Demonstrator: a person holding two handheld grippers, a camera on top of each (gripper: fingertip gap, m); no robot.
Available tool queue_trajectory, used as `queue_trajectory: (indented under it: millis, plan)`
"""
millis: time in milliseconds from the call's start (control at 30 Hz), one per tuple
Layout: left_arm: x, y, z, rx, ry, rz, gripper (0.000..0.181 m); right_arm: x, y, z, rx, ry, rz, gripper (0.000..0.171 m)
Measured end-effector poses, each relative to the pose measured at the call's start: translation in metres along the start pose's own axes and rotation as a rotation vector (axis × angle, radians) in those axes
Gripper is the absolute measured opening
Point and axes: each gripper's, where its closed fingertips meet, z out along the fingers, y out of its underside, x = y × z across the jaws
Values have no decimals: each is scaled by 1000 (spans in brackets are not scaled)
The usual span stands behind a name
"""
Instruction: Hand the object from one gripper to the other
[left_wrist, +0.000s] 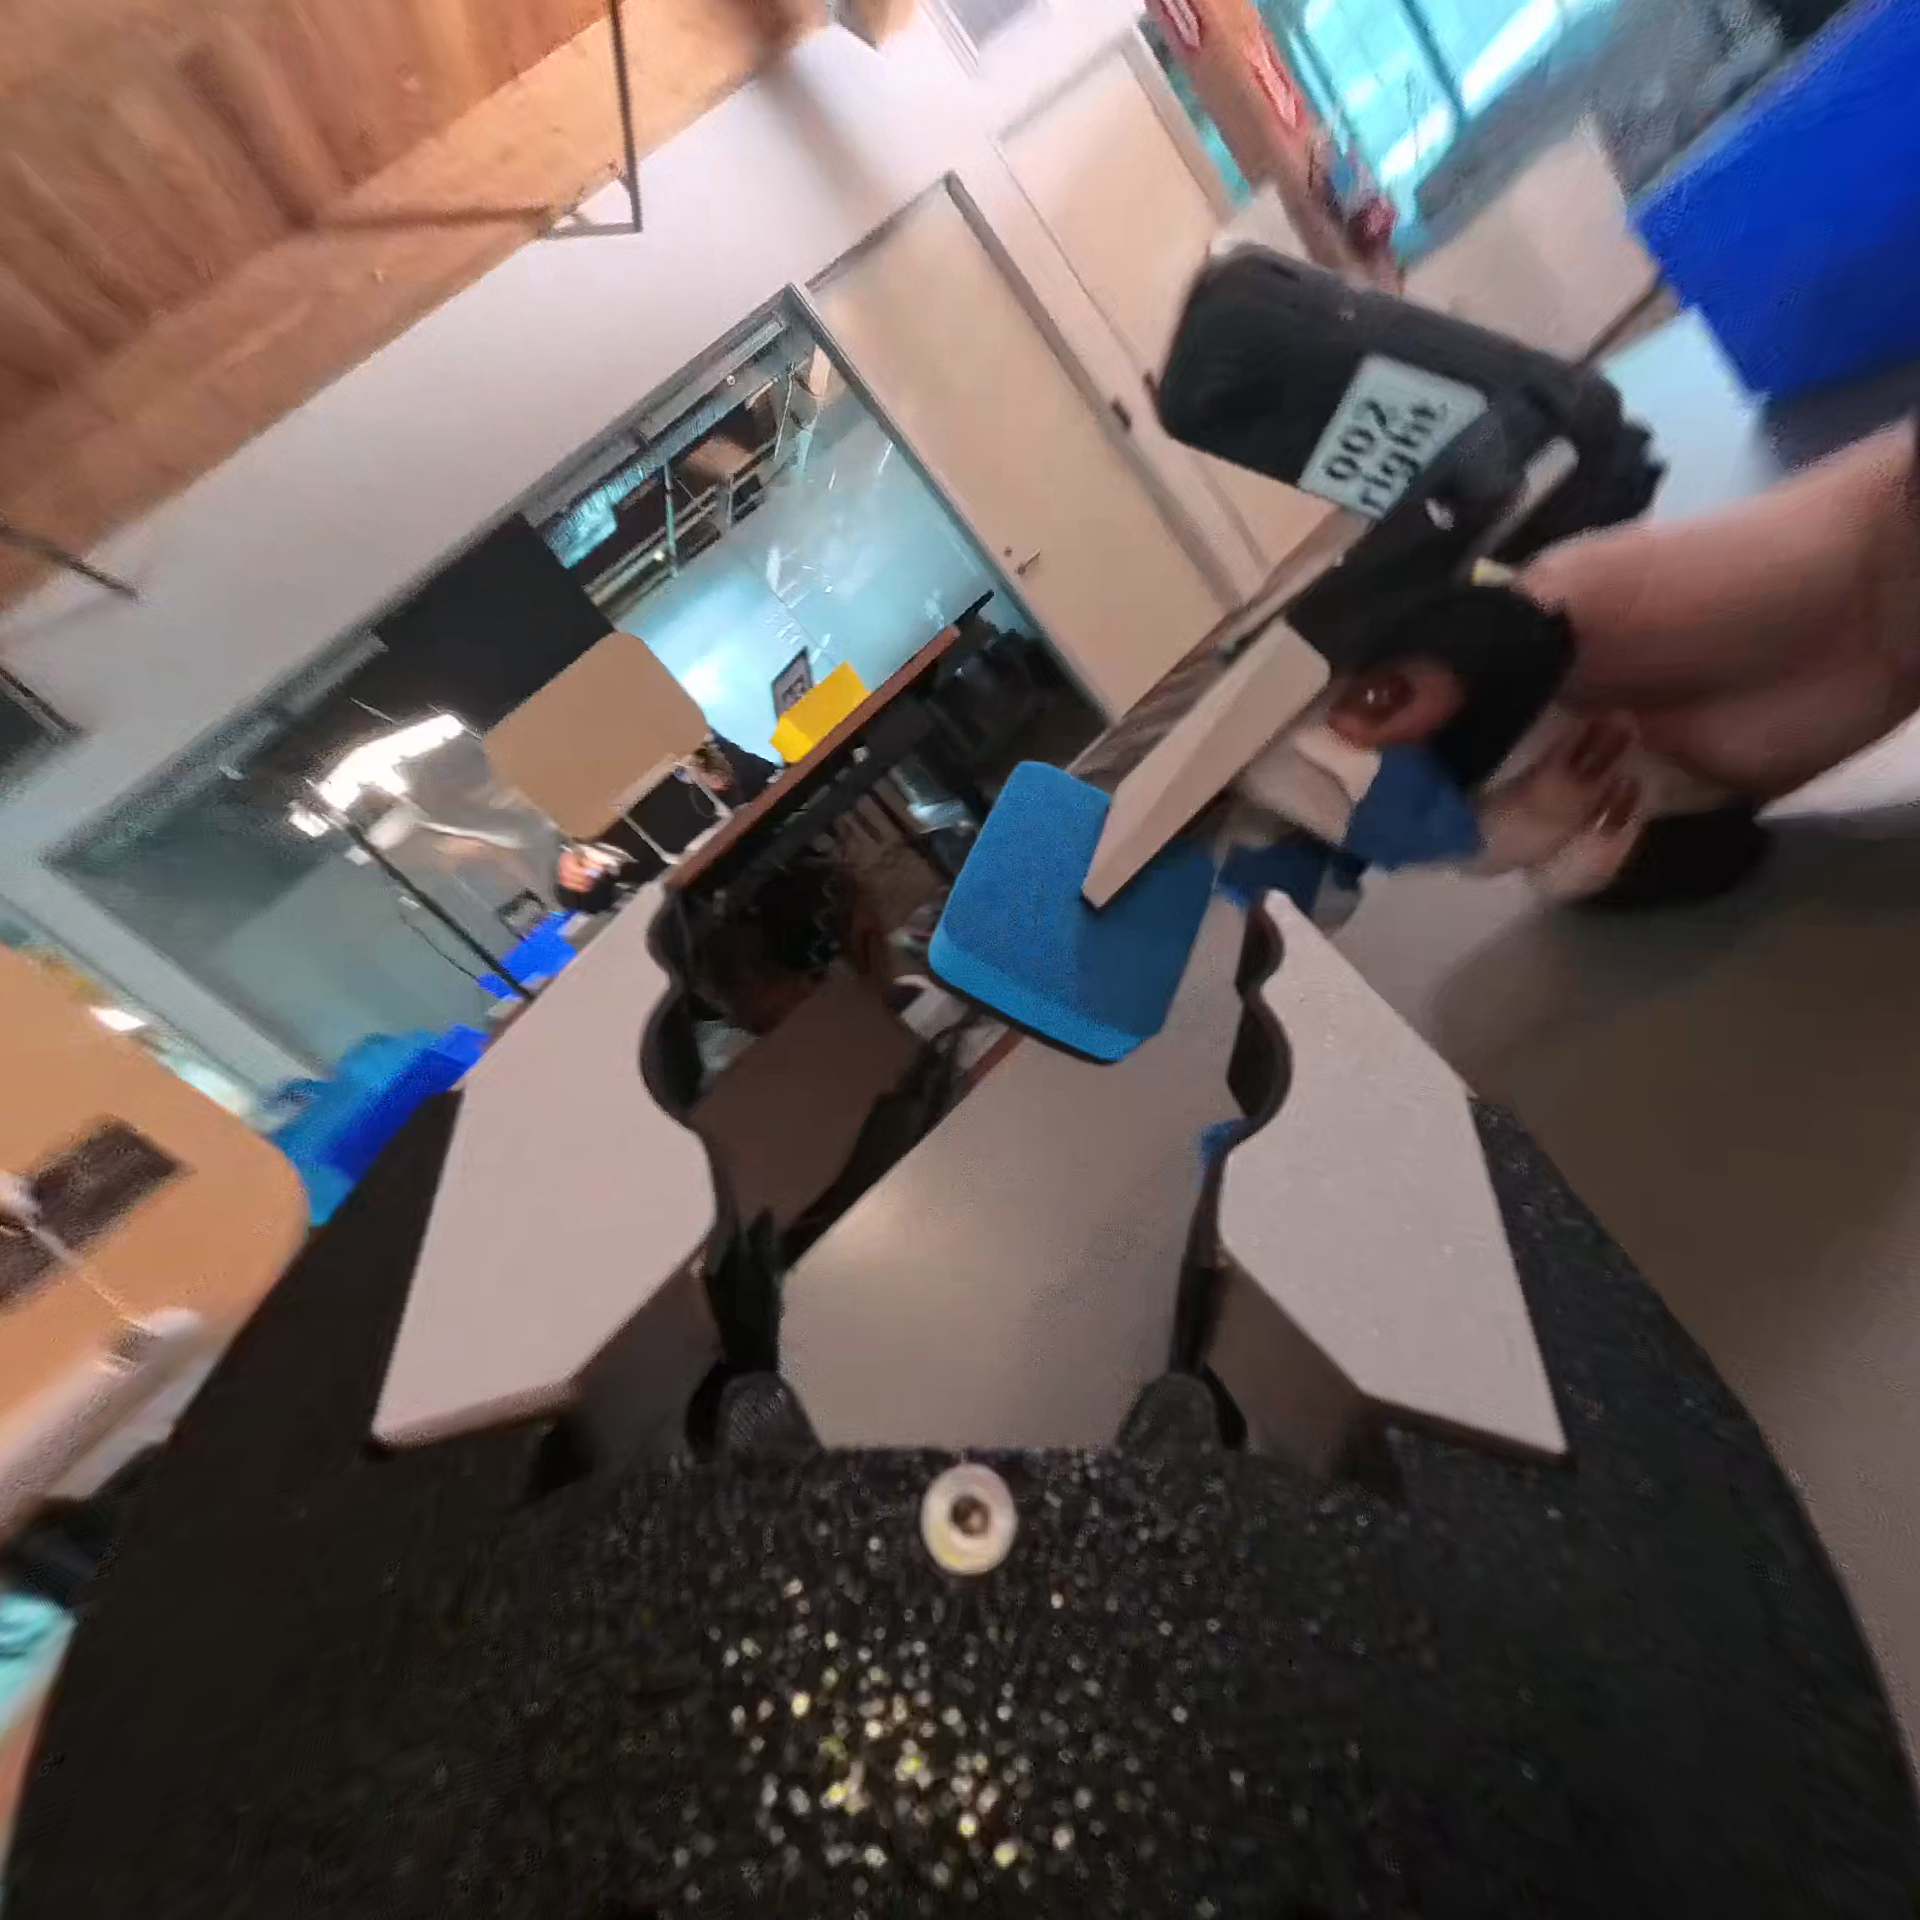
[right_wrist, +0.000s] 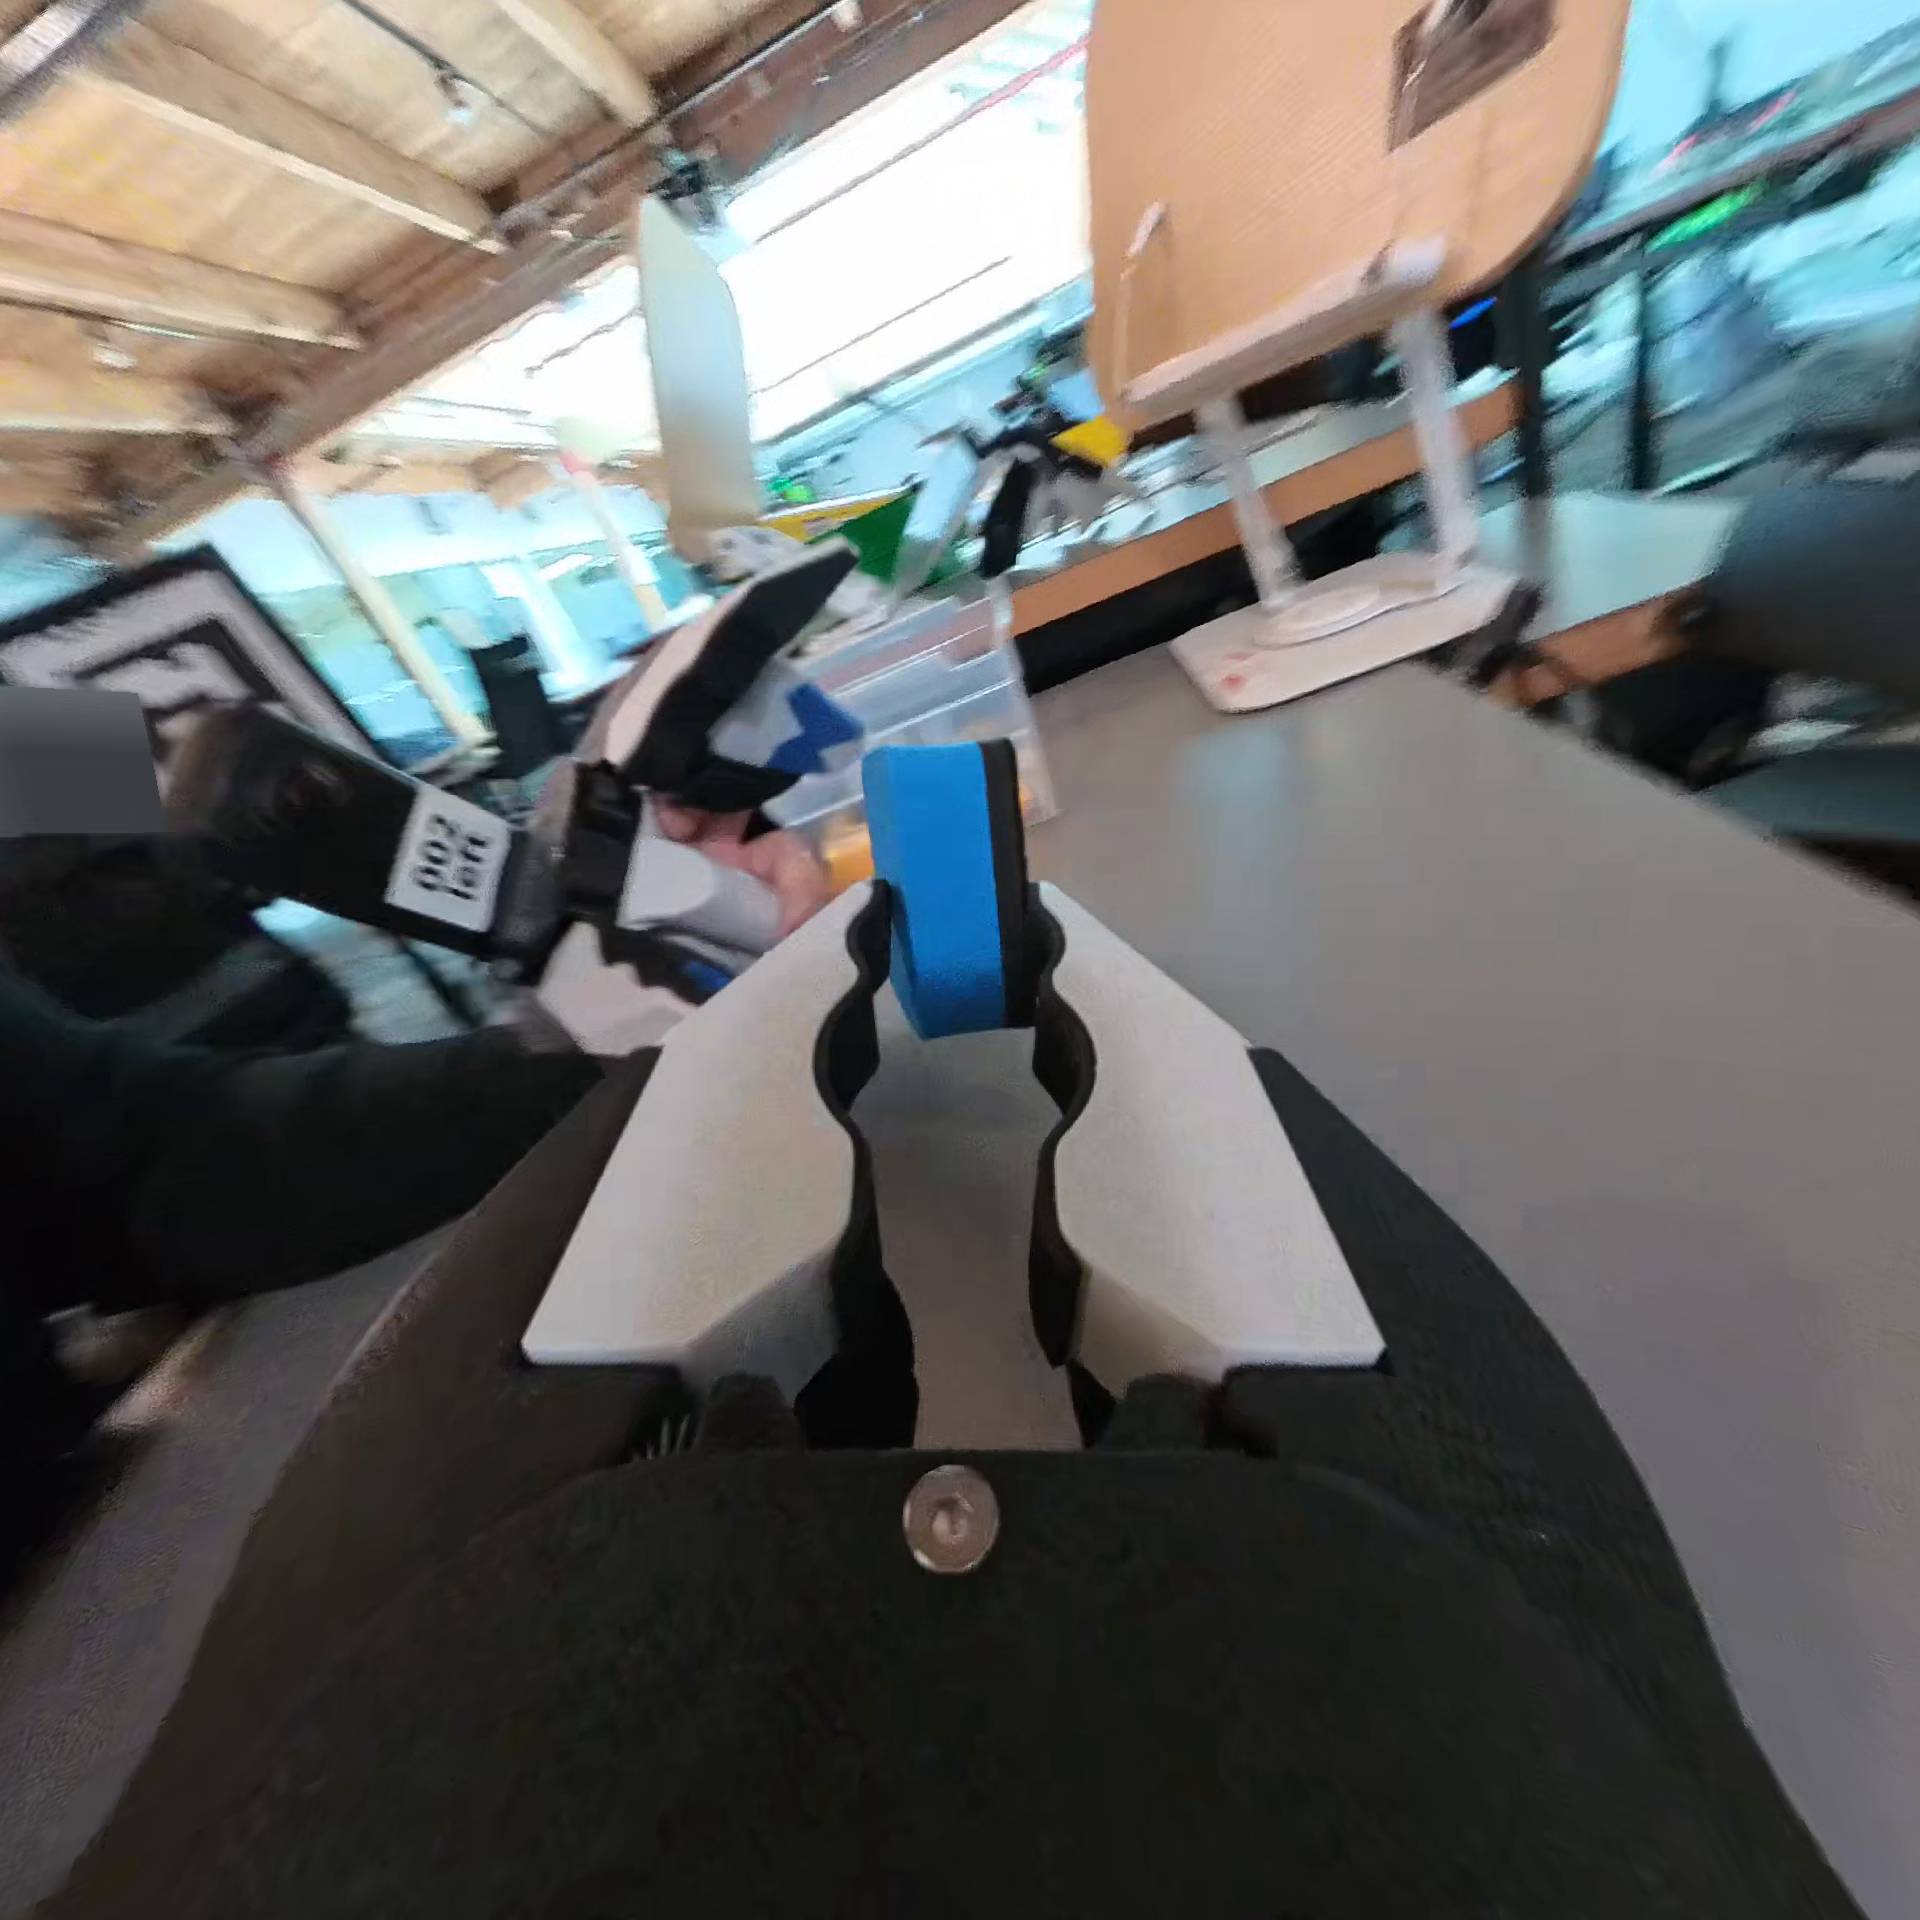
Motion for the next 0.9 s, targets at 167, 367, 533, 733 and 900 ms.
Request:
queue_trajectory:
  millis: [167, 367, 533, 733, 900]
  plan:
    - [-20, -7, -6, 189, 69, -540, 105, 17, -24, -4, 120, 302, -359, 24]
    - [-64, 8, -18, 414, 58, -1166, 108, 8, -12, 14, -43, 553, -965, 24]
    - [-54, 42, -5, 259, 102, -1448, 87, 3, -23, 11, -79, 774, -1383, 24]
    - [-47, 43, -4, 246, 258, -1660, 73, -4, -11, 25, -203, 802, -1702, 24]
    - [-41, 42, -3, 239, 387, -1800, 67, -14, 1, 39, -270, 762, -1888, 24]
